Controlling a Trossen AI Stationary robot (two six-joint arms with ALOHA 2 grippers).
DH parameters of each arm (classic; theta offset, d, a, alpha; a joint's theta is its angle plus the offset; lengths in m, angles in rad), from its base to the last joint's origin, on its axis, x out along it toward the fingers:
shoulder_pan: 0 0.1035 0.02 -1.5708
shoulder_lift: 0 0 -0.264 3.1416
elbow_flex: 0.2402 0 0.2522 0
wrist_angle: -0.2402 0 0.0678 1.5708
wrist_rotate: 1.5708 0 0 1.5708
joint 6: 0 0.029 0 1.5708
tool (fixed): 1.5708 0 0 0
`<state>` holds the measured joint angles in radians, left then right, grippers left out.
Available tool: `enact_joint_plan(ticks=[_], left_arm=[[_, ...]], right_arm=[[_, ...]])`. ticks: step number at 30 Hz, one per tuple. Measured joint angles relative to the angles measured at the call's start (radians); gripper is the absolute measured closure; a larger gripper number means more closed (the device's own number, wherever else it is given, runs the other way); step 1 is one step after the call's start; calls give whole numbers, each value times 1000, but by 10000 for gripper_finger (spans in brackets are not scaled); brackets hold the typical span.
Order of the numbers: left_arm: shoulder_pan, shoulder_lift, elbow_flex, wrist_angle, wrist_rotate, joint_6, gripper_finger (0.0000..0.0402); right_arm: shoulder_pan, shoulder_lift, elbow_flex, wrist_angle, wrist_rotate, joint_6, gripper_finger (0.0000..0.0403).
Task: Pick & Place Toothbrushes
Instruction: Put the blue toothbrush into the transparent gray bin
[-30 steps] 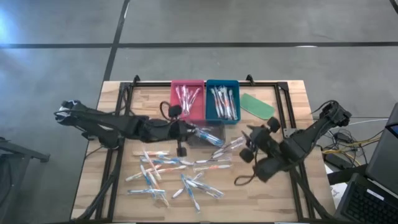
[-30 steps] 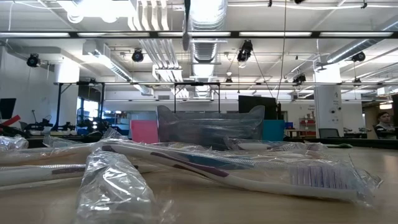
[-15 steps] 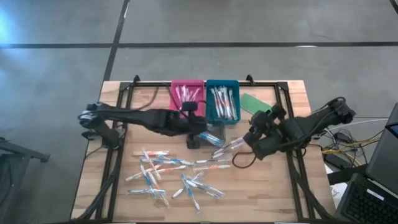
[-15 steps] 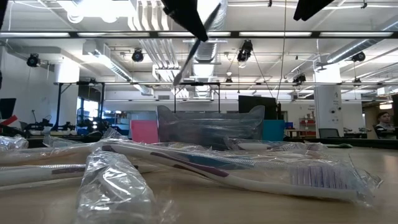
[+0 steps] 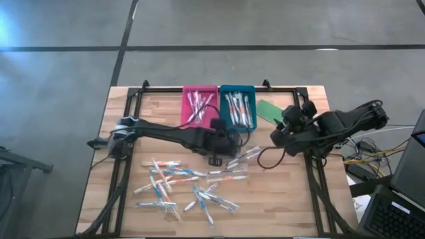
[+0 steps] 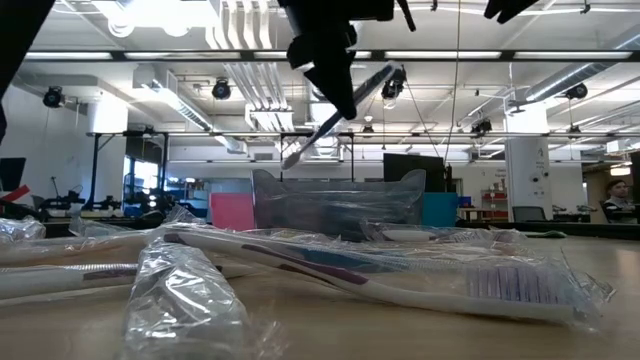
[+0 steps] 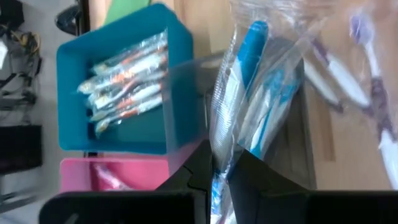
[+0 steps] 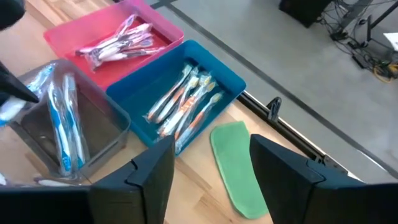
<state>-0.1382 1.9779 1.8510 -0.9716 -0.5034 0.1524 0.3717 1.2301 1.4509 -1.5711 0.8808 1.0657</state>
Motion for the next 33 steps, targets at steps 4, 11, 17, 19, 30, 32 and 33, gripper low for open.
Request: enact_joint_plan(ticks=[4, 11, 17, 19, 30, 32, 33], left_arm=[[-16, 59, 115, -127, -30, -16, 369], [-29, 125, 184, -172, -33, -9, 369], [-29, 143, 175, -163, -38, 3, 369], [-29, 144, 174, -163, -39, -5, 369], [-21, 194, 173, -148, -43, -24, 369], [-18, 205, 172, -154, -52, -24, 369], [-16, 206, 172, -154, -53, -25, 369]], right_arm=[[0, -14, 0, 0, 0, 0, 211], [0, -10, 0, 0, 0, -21, 223], [0, -10, 0, 0, 1, -26, 226], [0, -10, 0, 0, 1, -26, 221], [1, -10, 0, 0, 0, -23, 200], [1, -10, 0, 0, 0, -23, 199], [1, -10, 0, 0, 0, -23, 200]])
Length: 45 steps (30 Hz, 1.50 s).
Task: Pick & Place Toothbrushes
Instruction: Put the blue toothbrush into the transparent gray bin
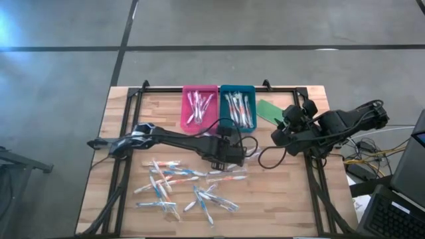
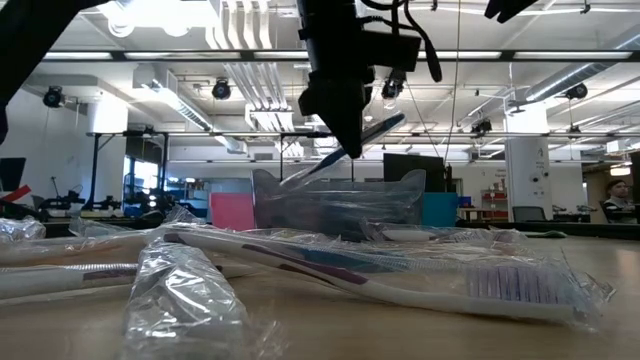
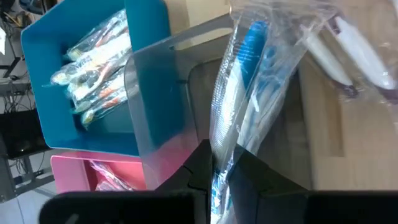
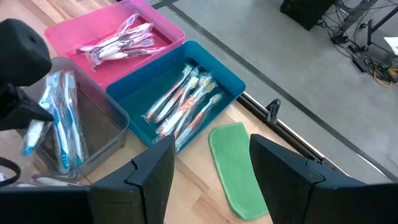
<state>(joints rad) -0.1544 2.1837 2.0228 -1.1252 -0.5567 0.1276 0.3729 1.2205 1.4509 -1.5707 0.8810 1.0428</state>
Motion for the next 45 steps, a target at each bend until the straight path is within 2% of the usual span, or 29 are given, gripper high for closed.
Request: enact_joint_plan(ticks=[6, 13, 19, 30, 37, 45], left_arm=[[2, 9, -1, -4, -14, -8, 369], [4, 9, -64, 1, -11, -25, 369], [11, 9, -114, 24, -11, -25, 364], [13, 9, -112, 72, -11, 29, 314], [15, 8, -111, 71, -18, 37, 274], [16, -3, -111, 42, -159, 90, 238]], right_arm=[[0, 0, 0, 0, 0, -2, 214], [0, 0, 0, 0, 0, -3, 230], [0, 0, 0, 0, -1, -3, 226], [-1, 0, 0, 0, -7, -3, 201], [-1, 0, 0, 1, -20, -3, 207], [-1, 0, 0, 0, -24, -3, 225]])
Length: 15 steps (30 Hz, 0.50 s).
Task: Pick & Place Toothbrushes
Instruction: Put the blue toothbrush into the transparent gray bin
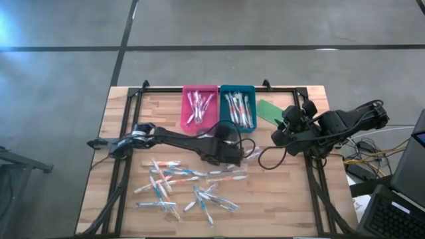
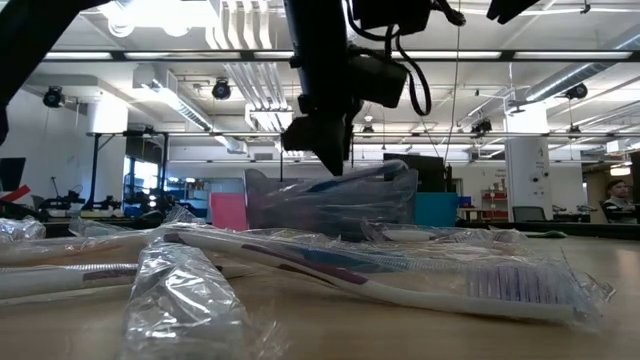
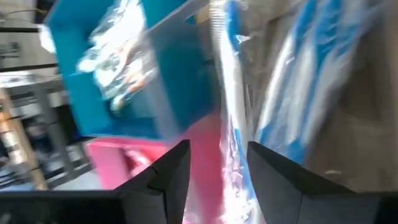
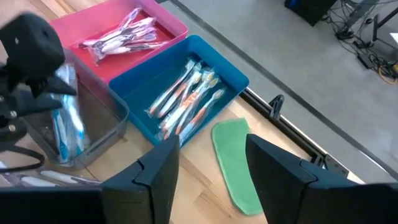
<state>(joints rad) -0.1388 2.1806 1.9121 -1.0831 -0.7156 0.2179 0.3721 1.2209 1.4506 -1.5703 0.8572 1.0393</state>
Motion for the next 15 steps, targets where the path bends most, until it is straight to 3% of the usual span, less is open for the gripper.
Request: enact_joint_plan(ticks=[4, 15], left_arm=[[0, -33, 0, -19, -25, -6, 237], [2, -152, 0, -97, 23, -55, 236]], right_arm=[[1, 0, 0, 0, -3, -4, 231], [1, 0, -2, 0, -4, -4, 209]])
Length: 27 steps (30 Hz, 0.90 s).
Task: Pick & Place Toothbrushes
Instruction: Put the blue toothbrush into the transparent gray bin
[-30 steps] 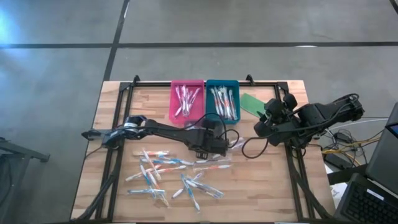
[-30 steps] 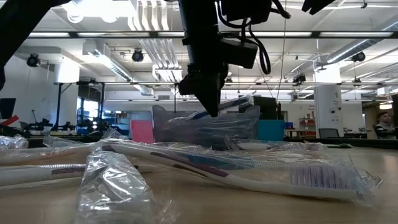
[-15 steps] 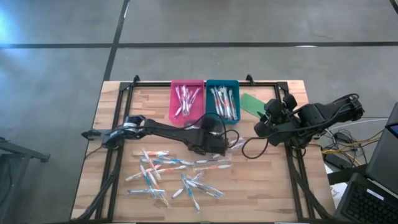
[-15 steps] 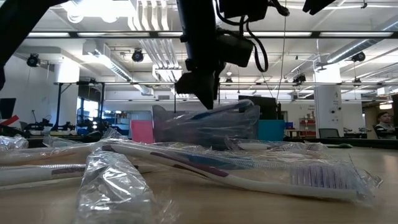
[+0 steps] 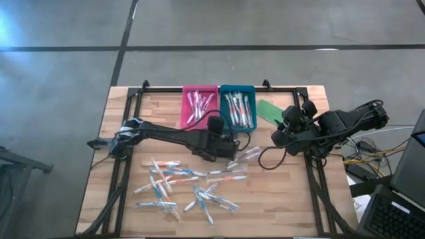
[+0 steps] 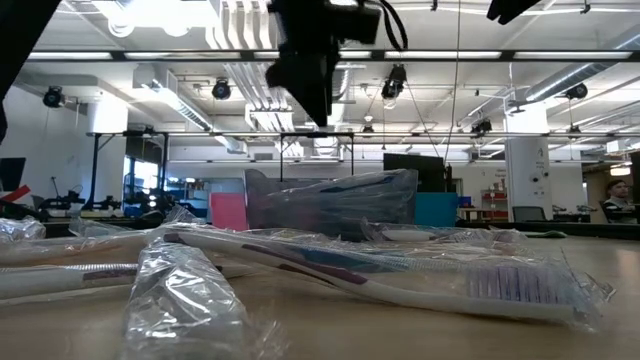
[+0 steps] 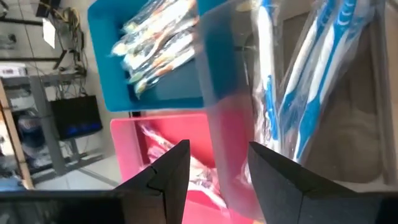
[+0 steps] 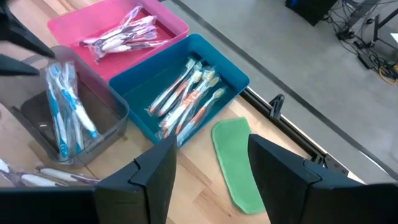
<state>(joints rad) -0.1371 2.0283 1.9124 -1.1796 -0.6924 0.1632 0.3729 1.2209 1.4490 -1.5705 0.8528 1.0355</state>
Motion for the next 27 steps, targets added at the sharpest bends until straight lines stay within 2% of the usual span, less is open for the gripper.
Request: enact_joint_plan(ticks=[6, 11, 17, 22, 27], left_arm=[[-1, -116, -5, 19, 5, -122, 236], [-9, -262, -120, 223, 39, -135, 236], [-11, -518, -452, 614, 62, -120, 236], [-11, -726, -784, 1029, 202, -115, 236], [-11, -867, -1086, 1387, 313, -114, 236]], right_arm=[[0, 0, -21, 37, -4, -8, 206], [0, 0, -81, 161, -74, -147, 227], [0, 0, -195, 480, -161, -399, 262], [0, 5, -297, 801, -214, -615, 295], [-14, 20, -407, 1046, -219, -716, 327]])
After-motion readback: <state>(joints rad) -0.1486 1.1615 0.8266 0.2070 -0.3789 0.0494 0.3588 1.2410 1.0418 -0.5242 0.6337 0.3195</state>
